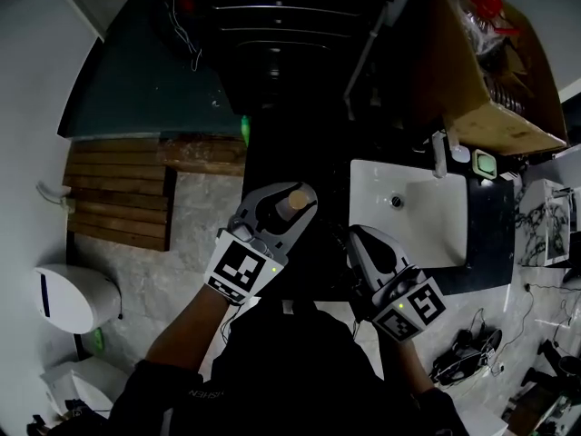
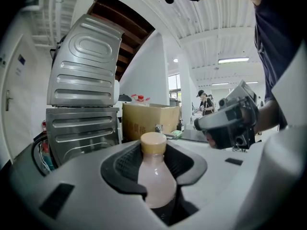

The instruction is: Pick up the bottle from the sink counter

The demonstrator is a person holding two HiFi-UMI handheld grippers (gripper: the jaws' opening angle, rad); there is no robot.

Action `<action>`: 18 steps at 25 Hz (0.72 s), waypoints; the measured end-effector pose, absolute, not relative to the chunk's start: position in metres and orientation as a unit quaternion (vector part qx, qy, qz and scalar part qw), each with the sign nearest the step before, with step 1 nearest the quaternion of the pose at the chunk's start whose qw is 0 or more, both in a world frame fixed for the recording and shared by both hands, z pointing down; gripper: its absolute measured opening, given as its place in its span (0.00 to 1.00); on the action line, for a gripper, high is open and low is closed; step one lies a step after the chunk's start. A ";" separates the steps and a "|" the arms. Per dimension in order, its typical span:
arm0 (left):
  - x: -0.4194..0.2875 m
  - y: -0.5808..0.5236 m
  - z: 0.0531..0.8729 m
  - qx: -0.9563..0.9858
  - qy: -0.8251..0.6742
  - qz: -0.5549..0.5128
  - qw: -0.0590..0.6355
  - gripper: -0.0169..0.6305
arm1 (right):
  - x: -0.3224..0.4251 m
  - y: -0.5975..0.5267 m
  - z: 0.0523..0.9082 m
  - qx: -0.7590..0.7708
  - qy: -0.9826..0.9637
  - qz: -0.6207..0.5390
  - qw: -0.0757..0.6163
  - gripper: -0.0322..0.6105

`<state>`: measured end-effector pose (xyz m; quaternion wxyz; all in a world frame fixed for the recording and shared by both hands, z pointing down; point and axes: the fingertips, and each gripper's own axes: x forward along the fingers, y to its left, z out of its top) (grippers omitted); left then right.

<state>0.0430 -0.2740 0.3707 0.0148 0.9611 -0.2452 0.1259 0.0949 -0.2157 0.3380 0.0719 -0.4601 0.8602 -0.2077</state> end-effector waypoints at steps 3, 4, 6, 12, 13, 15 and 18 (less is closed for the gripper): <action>0.041 -0.270 0.359 0.961 -0.243 0.128 0.010 0.24 | 0.094 -0.218 0.329 -0.459 0.861 -0.201 0.084 0.08; 0.041 -0.269 0.355 0.962 -0.242 0.129 0.009 0.24 | 0.095 -0.218 0.327 -0.460 0.861 -0.198 0.085 0.08; 0.040 -0.268 0.346 0.962 -0.243 0.127 0.005 0.24 | 0.097 -0.218 0.328 -0.464 0.862 -0.189 0.076 0.08; 0.032 -0.272 0.325 0.963 -0.246 0.115 0.005 0.24 | 0.094 -0.222 0.315 -0.466 0.863 -0.177 0.080 0.08; 0.031 -0.273 0.324 0.962 -0.247 0.115 0.004 0.24 | 0.094 -0.223 0.313 -0.467 0.863 -0.175 0.081 0.08; 0.031 -0.273 0.323 0.961 -0.250 0.116 0.002 0.24 | 0.095 -0.223 0.310 -0.466 0.864 -0.171 0.083 0.09; 0.029 -0.272 0.324 0.961 -0.252 0.119 0.003 0.24 | 0.094 -0.222 0.307 -0.464 0.866 -0.167 0.083 0.08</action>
